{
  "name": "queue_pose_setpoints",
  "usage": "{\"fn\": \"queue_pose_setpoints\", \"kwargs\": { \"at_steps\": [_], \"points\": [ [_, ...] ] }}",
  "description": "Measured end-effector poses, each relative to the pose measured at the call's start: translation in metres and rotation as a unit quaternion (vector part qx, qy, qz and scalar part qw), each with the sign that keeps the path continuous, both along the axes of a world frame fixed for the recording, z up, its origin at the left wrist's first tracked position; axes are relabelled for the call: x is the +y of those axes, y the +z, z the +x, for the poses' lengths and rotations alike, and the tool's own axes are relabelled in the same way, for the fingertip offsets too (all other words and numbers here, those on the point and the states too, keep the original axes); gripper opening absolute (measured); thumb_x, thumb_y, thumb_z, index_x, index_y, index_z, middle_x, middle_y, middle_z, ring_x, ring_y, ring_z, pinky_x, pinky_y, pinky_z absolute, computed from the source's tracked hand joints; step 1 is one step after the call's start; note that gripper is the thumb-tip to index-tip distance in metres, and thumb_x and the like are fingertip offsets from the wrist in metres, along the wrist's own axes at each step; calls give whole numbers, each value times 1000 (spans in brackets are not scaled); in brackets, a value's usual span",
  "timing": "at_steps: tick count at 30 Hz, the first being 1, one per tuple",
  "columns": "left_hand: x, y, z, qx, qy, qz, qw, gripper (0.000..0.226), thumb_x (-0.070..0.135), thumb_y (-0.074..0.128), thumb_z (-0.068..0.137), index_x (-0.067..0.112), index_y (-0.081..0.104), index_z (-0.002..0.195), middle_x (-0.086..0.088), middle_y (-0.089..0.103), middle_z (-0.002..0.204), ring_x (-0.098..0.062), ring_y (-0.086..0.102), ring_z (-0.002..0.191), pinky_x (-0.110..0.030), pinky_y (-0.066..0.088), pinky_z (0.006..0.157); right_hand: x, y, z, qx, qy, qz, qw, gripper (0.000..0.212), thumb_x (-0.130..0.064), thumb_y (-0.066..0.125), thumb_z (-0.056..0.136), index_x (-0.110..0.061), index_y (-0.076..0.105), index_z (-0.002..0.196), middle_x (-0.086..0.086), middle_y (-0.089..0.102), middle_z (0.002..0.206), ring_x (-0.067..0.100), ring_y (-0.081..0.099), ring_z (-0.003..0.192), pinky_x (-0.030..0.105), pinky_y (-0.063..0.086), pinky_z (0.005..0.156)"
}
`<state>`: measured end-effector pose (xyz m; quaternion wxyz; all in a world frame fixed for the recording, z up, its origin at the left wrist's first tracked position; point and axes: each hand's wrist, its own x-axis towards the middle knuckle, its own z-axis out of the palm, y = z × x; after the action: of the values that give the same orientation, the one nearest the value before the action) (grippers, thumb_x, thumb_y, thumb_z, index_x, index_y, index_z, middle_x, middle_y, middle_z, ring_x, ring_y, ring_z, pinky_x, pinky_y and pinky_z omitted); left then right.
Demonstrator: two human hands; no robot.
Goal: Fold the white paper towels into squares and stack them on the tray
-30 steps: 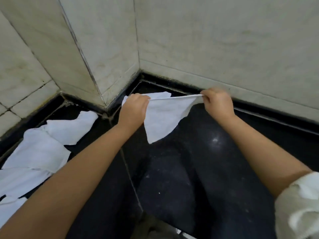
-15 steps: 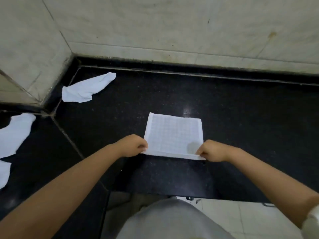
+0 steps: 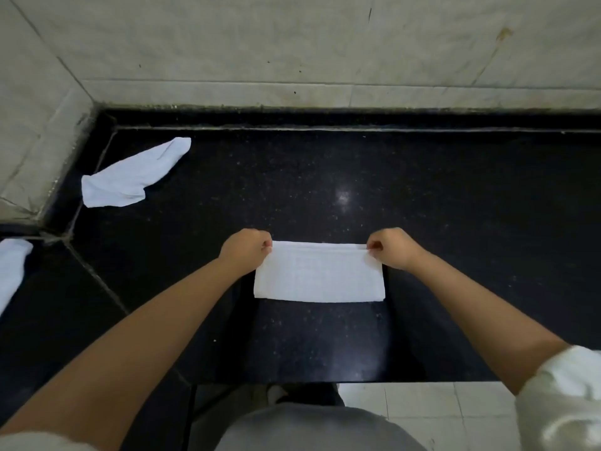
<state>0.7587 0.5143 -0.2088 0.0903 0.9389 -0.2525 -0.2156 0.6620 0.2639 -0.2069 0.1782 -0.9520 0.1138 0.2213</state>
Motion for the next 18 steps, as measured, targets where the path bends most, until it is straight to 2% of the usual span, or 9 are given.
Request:
{"fn": "queue_pose_setpoints", "kwargs": {
  "at_steps": [3,8,10,12,15,17,18],
  "points": [
    [-8,-15,9,-39,1,6,999,24,17,44,97,8,62,109,-8,58,115,-20,57,104,-29,46,88,0,-14,5,-36,-48,-13,998,27,-1,44,89,0,67,104,16,60,115,29,56,106,32,44,89],
    [-12,-30,16,-58,-18,24,998,26,16,38,99,6,60,109,-9,59,113,-21,54,106,-31,46,89,5,-30,5,-73,-75,-17,994,28,2,42,90,2,67,102,18,58,113,30,54,105,30,44,81],
    [-12,-35,18,-67,-27,19,997,27,16,37,99,6,60,108,-10,59,112,-21,54,105,-30,47,87,7,-33,3,-77,-66,-27,995,28,0,42,91,1,65,106,17,58,112,30,53,106,30,43,80],
    [-12,-36,19,-74,-44,23,996,27,16,37,99,7,59,111,-10,58,113,-20,53,107,-29,46,87,8,-35,2,-77,-45,-40,995,30,-2,41,92,-2,60,116,16,56,115,29,50,111,30,43,85],
    [-10,-43,18,-67,-53,16,996,31,12,39,98,9,52,126,-9,52,124,-21,47,118,-28,43,93,6,-37,0,-57,-16,-62,996,33,-2,39,93,-4,56,121,15,52,118,28,47,113,31,42,89],
    [-4,-41,14,-73,-72,38,994,28,10,51,93,8,58,120,-11,55,116,-23,52,111,-28,48,84,5,-36,0,-43,2,-75,996,31,0,40,91,-2,59,115,15,52,116,28,48,110,31,44,86],
    [-4,-39,13,-80,-84,13,993,21,9,65,84,6,67,104,-11,60,102,-23,59,97,-26,51,71,5,-34,0,-39,12,-81,996,30,2,40,90,0,61,111,15,52,115,28,49,108,32,45,84]
  ]
}}
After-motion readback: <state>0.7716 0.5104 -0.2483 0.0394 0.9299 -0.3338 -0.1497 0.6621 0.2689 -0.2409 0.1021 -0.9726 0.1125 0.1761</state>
